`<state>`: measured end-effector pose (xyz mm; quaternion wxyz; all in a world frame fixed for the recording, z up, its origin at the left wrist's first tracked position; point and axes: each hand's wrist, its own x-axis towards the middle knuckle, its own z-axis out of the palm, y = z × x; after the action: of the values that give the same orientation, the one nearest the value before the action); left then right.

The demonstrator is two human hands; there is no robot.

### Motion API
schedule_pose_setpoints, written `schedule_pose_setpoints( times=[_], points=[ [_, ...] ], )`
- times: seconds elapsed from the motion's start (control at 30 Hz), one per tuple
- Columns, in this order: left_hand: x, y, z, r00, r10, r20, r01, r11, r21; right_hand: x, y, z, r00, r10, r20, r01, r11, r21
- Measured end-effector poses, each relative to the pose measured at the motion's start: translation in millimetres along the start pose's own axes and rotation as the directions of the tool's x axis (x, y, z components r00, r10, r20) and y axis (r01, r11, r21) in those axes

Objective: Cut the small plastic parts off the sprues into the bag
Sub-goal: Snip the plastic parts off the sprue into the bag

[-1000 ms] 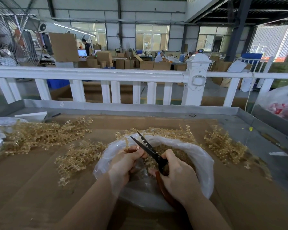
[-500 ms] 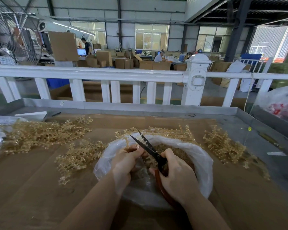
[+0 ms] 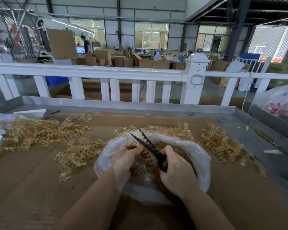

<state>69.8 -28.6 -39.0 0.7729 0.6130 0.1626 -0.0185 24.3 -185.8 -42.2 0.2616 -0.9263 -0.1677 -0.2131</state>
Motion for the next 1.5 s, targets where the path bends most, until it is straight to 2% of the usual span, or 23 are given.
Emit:
schedule_pose_setpoints(
  times=[0.2, 0.37, 0.63, 0.8, 1.3, 1.4, 1.5],
  points=[
    [-4.4, 5.8, 1.8, 0.998, -0.027, 0.051, 0.03, 0.998, -0.056, 1.6, 0.4, -0.6, 1.0, 0.007, 0.023, -0.007, 1.0, 0.005],
    [-7.5, 7.9, 1.6, 0.995, -0.042, 0.09, 0.043, 0.999, -0.016, 3.0, 0.1, -2.0, 0.999, 0.009, 0.032, -0.01, 1.0, 0.016],
    [-16.1, 13.4, 5.5, 0.987, -0.064, 0.146, 0.071, 0.997, -0.04, 3.1, -0.5, -5.6, 0.998, 0.029, 0.055, -0.033, 0.998, 0.06],
    [-15.8, 13.9, 6.4, 0.988, -0.082, 0.132, 0.084, 0.996, -0.009, 6.2, -2.8, -9.9, 0.998, 0.025, 0.059, -0.03, 0.996, 0.085],
    [-13.2, 11.9, 9.2, 0.987, -0.079, 0.141, 0.086, 0.995, -0.045, 8.7, 2.2, -8.0, 0.997, 0.06, 0.05, -0.058, 0.997, -0.047],
    [-10.0, 7.0, 7.5, 0.994, -0.05, 0.1, 0.051, 0.999, -0.012, 8.1, 4.4, -6.0, 0.995, 0.095, -0.013, -0.096, 0.994, -0.06],
    [-5.7, -0.6, 4.4, 0.999, 0.002, 0.046, 0.0, 0.999, -0.054, 5.5, 5.6, -3.2, 0.989, 0.132, -0.069, -0.137, 0.988, -0.069]
  ],
)
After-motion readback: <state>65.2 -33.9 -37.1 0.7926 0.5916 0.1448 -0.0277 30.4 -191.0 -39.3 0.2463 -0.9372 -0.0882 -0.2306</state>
